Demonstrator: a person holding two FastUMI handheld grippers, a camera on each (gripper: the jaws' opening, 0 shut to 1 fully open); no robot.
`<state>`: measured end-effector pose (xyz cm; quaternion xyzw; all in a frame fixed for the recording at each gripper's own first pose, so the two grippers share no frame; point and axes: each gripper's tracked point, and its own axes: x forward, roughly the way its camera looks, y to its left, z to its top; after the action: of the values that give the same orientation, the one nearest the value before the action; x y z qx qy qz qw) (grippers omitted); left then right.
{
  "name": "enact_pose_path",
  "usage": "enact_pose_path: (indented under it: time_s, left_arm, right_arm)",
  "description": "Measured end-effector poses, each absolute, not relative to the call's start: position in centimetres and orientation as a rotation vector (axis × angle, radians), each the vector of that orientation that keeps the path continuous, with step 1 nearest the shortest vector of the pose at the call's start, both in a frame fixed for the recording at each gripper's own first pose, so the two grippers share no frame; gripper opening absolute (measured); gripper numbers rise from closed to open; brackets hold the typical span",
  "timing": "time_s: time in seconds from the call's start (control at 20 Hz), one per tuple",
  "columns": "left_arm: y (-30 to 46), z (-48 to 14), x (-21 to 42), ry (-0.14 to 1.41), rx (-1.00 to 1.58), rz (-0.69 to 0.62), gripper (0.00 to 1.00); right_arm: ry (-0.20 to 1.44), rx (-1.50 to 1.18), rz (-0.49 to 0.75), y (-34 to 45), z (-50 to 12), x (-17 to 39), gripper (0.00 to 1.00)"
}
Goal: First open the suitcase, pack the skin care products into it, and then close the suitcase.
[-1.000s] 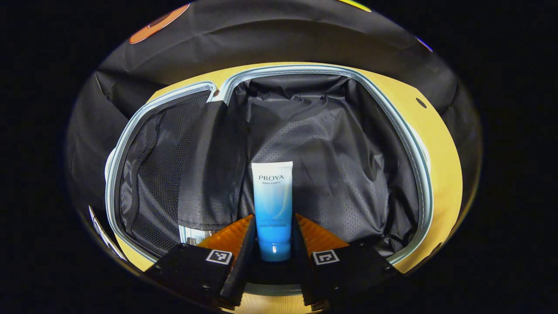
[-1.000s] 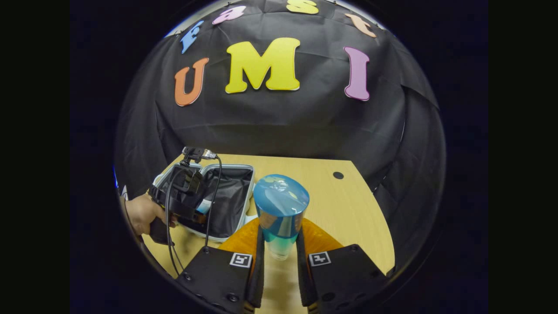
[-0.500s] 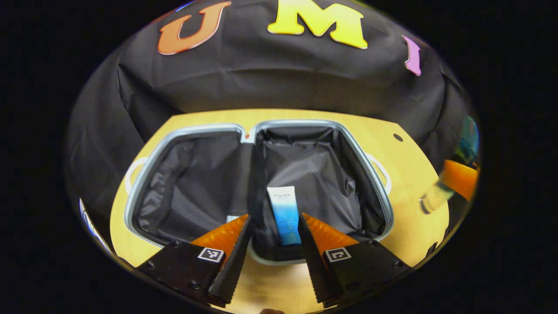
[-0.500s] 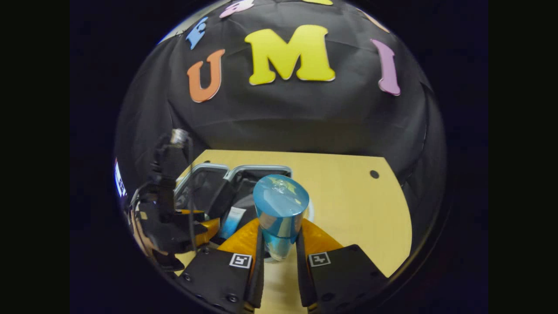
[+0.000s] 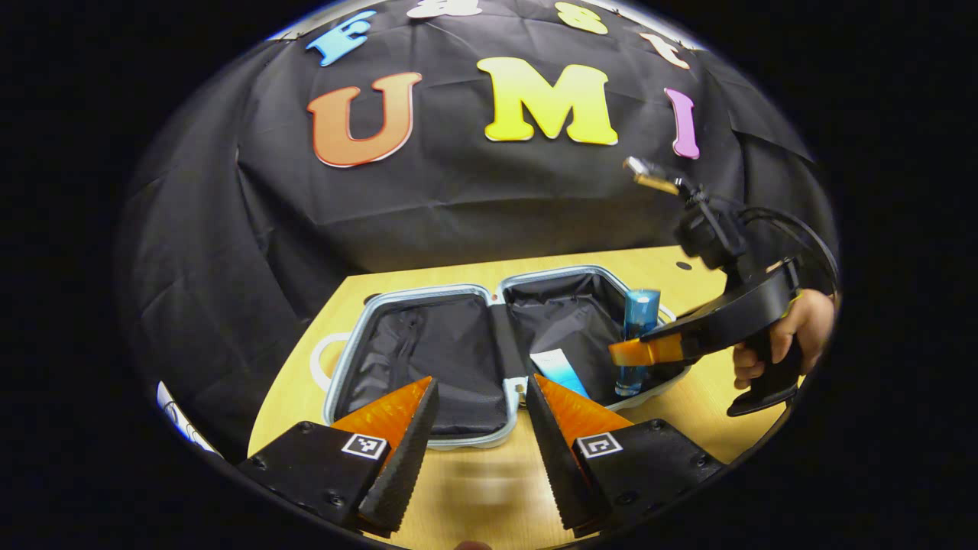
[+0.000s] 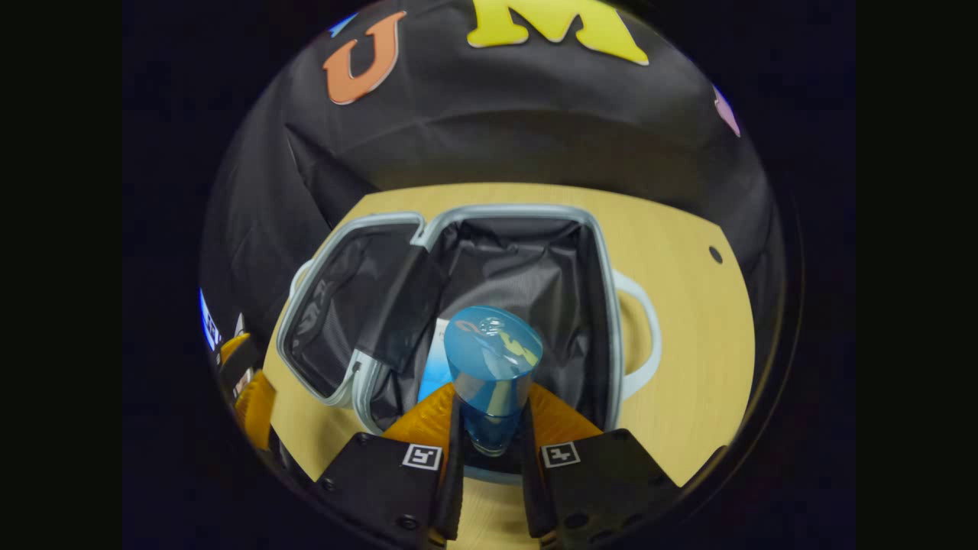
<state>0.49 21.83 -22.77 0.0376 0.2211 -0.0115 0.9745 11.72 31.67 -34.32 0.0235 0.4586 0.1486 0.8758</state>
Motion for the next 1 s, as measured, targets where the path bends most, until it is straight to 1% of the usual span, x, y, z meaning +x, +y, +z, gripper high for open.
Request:
enact_pose_path:
  time_s: [0.1, 0.3, 0.55, 0.6, 0.65, 0.7, 0.85, 0.95, 1.0]
  left_arm:
    - [23.6, -21.4, 0.4, 0.383, 0.054, 0.0, 0.75]
    - [27.2, -20.2, 0.5, 0.348, 0.011, 0.055, 0.78]
    - [31.1, -18.5, 1.1, 0.277, -0.011, 0.119, 0.79]
    - [32.0, -18.3, 1.3, 0.269, -0.012, 0.137, 0.82]
    - [32.8, -18.1, 1.6, 0.261, -0.016, 0.148, 0.92]
    - [33.5, -17.8, 1.4, 0.264, -0.017, 0.162, 0.88]
    - [36.8, -18.0, 1.8, 0.266, -0.012, 0.225, 0.89]
    - [38.8, -19.2, 2.3, 0.287, -0.035, 0.256, 0.89]
    - [39.8, -19.7, 2.5, 0.297, -0.045, 0.27, 0.89]
  right_arm:
    - [1.004, 0.061, 0.272, 31.8, -35.1, 12.2, 0.3]
    - [1.071, 0.113, 0.232, 33.1, -36.0, 14.0, 0.31]
    - [1.132, 0.139, 0.118, 32.9, -37.6, 15.9, 0.31]
    - [1.163, 0.134, 0.099, 32.8, -37.9, 15.6, 0.33]
    - [1.182, 0.14, 0.087, 33.0, -38.4, 15.4, 0.33]
    - [1.192, 0.149, 0.08, 33.1, -38.7, 15.4, 0.33]
    - [1.242, 0.145, 0.059, 32.9, -39.6, 14.4, 0.34]
    - [1.237, 0.154, 0.067, 33.3, -39.6, 14.6, 0.37]
    - [1.238, 0.155, 0.071, 33.2, -39.4, 14.5, 0.4]
